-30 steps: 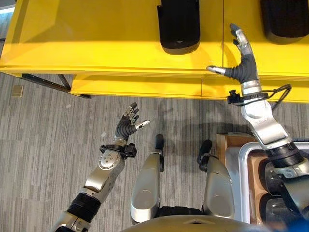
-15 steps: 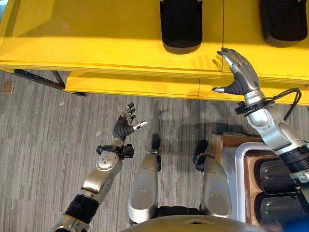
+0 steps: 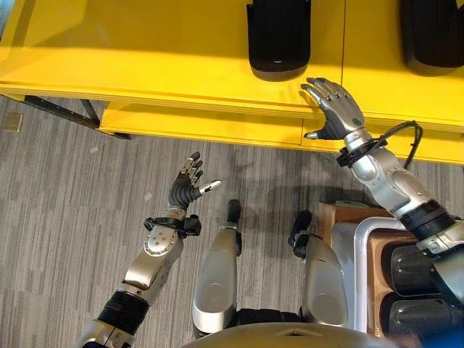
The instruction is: Move parts from the plastic box to the shelf.
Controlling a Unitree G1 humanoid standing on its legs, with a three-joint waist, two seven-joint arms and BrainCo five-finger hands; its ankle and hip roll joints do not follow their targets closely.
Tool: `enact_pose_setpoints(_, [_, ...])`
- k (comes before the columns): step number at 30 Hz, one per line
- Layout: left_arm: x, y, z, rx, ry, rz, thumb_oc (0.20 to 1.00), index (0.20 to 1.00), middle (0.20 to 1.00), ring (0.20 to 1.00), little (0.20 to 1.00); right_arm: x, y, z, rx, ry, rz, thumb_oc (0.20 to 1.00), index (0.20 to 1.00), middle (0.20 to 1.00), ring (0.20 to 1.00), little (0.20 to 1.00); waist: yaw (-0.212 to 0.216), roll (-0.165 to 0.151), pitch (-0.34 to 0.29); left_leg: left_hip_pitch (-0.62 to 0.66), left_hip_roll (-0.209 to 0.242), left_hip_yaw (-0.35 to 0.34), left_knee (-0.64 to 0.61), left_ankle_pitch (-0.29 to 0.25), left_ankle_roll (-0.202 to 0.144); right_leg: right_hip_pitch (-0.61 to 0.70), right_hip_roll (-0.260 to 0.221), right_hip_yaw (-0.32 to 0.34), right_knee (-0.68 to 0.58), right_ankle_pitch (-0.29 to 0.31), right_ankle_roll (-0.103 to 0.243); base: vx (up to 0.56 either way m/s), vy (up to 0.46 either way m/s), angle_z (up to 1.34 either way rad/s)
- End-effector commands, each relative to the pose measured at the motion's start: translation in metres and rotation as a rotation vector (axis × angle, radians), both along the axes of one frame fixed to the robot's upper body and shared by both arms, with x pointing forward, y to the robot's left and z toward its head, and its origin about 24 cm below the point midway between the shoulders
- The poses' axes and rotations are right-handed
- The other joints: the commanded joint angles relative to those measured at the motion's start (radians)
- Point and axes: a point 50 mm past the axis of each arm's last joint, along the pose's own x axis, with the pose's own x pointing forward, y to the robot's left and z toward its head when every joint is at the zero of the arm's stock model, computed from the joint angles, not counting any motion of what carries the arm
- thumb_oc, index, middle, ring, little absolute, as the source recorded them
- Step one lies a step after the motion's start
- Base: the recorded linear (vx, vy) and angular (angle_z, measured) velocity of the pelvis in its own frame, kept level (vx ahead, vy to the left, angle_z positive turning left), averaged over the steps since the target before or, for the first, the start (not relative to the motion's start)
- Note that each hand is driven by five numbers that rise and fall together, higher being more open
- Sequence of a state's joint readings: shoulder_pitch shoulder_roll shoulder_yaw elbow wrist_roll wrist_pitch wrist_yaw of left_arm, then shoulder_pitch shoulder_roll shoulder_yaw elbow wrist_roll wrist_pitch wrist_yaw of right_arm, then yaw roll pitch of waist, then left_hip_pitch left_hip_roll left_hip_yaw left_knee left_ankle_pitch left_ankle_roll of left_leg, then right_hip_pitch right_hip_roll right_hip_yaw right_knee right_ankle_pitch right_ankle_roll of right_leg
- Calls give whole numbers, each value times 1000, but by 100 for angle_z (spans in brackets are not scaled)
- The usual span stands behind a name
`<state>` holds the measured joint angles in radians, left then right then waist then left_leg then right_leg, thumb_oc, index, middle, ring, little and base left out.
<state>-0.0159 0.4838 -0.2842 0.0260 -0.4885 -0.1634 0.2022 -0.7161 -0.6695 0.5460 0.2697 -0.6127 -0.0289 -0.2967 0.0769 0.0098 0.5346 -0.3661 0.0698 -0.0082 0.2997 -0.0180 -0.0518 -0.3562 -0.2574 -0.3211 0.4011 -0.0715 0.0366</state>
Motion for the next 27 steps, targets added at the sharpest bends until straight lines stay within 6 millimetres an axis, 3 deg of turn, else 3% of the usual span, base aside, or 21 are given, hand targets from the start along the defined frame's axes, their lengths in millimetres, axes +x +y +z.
enact_pose_setpoints(1, [-7,2,8,-1,-68,-4,1000,1000,1000,1000,1000,4,9,19,-6,-72,26,1000,1000,1000,1000,1000,16,-10,-46,0,72,37,60,-46,-32,72,-54,10,-31,2,112,0,0,0])
enact_pose_setpoints(8, [-7,2,8,-8,-70,4,1000,1000,1000,1000,1000,7,19,19,29,-58,39,1000,1000,1000,1000,1000,24,-6,-41,-9,70,35,65,-46,-30,69,-56,9,-30,4,110,0,0,0])
enact_pose_setpoints(18, [-7,2,8,-19,-69,20,1000,1000,1000,1000,1000,13,30,1,67,27,38,1000,1000,1000,1000,1000,37,-4,-32,-17,66,26,71,-48,-27,66,-59,4,-23,4,109,0,0,0])
enact_pose_setpoints(27, [-6,1,9,-21,-75,16,1000,1000,1000,1000,1000,17,36,10,72,14,50,1000,1000,1000,1000,1000,44,-1,-30,-23,66,24,76,-50,-26,62,-60,4,-19,4,108,0,0,0])
